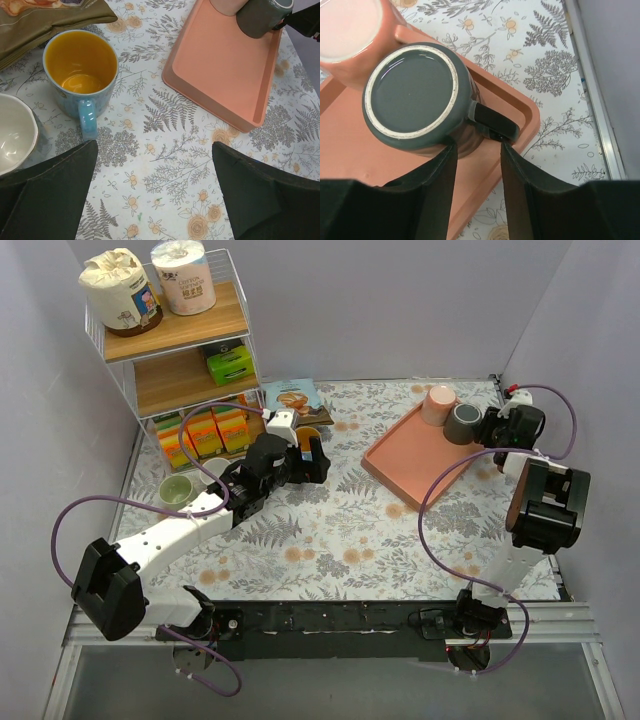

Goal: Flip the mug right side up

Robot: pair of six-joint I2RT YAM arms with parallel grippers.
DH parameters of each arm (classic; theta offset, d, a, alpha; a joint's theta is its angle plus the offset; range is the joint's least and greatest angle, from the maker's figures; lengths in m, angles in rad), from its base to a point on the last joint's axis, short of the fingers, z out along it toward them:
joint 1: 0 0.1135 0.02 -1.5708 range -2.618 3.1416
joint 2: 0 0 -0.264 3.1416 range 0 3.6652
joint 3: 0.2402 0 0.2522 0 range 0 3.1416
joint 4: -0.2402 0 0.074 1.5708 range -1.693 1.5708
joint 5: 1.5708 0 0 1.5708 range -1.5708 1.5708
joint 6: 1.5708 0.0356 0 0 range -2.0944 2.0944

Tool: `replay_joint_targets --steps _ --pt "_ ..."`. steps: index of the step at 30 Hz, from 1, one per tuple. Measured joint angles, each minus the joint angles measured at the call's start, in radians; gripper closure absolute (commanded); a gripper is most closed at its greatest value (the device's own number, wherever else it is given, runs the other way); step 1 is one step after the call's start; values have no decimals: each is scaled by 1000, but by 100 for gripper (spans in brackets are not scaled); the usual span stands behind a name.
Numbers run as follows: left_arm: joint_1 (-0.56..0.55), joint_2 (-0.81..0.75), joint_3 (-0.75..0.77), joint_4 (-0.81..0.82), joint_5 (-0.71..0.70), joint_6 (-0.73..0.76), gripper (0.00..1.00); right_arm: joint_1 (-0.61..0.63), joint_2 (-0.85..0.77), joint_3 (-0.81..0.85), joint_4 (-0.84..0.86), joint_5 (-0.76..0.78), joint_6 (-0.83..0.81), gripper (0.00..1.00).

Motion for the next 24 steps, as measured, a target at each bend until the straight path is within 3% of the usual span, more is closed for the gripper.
replay_joint_targets --steps 8,12,17,24 --pt "0 -2 0 -15 -5 -1 2 72 -33 -4 36 149 -52 54" --pt "0 -3 0 -15 -10 -4 2 72 -96 0 54 137 -65 44" --pt "0 -3 0 -16 -11 -5 2 73 -79 132 -47 112 -98 41" --pt "0 -3 0 -19 -10 -12 2 73 96 429 -229 150 -79 61"
